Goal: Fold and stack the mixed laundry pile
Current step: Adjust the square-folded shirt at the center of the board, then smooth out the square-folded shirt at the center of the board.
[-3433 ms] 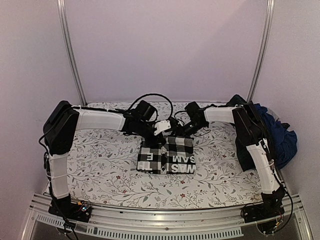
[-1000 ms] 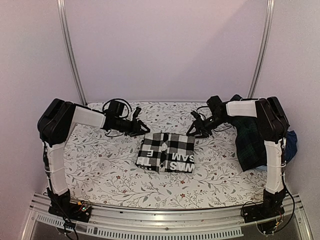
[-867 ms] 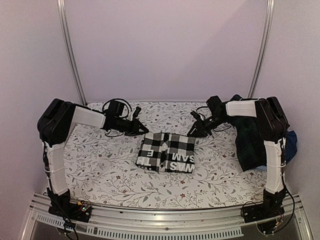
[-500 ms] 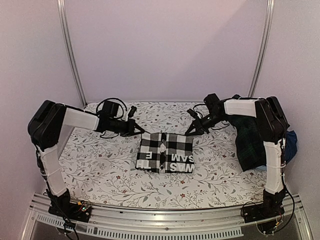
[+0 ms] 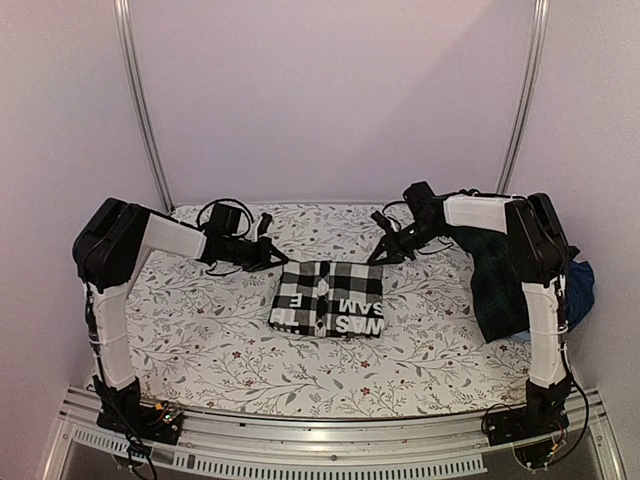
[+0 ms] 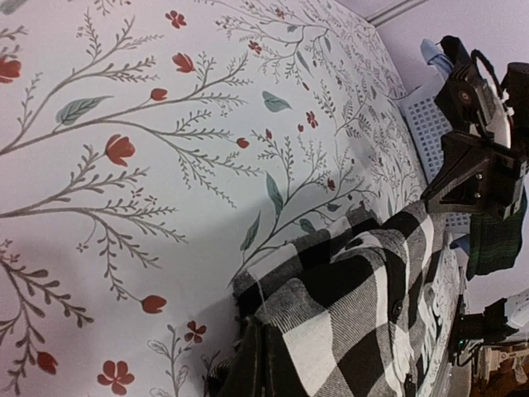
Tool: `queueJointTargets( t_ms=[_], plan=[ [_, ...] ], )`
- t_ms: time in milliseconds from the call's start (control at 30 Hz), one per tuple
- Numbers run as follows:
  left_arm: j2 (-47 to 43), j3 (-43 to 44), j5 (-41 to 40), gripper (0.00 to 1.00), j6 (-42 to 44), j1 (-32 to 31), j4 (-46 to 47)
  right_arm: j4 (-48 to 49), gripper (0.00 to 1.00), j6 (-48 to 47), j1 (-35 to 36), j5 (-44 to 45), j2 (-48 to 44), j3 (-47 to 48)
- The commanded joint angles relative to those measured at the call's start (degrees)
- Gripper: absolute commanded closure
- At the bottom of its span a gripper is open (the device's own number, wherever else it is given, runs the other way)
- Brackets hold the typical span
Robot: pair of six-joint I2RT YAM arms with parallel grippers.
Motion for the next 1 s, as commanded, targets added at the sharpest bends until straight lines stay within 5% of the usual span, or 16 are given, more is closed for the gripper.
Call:
queueJointTargets(
  t_ms=[0,233,300,400,567,633,800,967],
  plan=[
    [3.1,2.5,-3.0,1.0,-1.0,1.0,0.5,1.2,1.0,-0.8,0.0,3.9,5.2,2.7],
    [7.2,4.6,-5.5,1.0,-1.8,1.4,-1.1,4.1,1.0,1.1,0.0,9.1,9.1,4.8],
    [6.9,5.2,-5.0,0.98,-1.5,1.4,-1.5,3.4,0.84,1.1,0.1,9.8,9.0,6.2],
    [2.0,5.5,-8.0,0.58,2.0,1.5,-4.4,0.3,0.57,0.3,0.1,11.5,7.5,10.3],
    [-9.8,3.6,-13.8,0.27,7.9,1.5,-6.0,1.5,0.13,0.1,-0.3,17.4,-0.3,13.1],
    [-12.9,4.5,-14.4,0.02,10.2,1.6,-7.9,2.1,0.03,-0.4,-0.5,18.6,-3.3,13.7],
    [-18.8,9.3,-11.0,0.0,10.6,1.6,-15.5,3.2,0.01,-1.1,-0.8,22.5,-9.6,14.9],
    [-26.6,6.3,-8.4,0.0,1.4,2.2,-7.8,19.5,0.01,9.2,-1.2,38.5,-21.3,0.8]
  ],
)
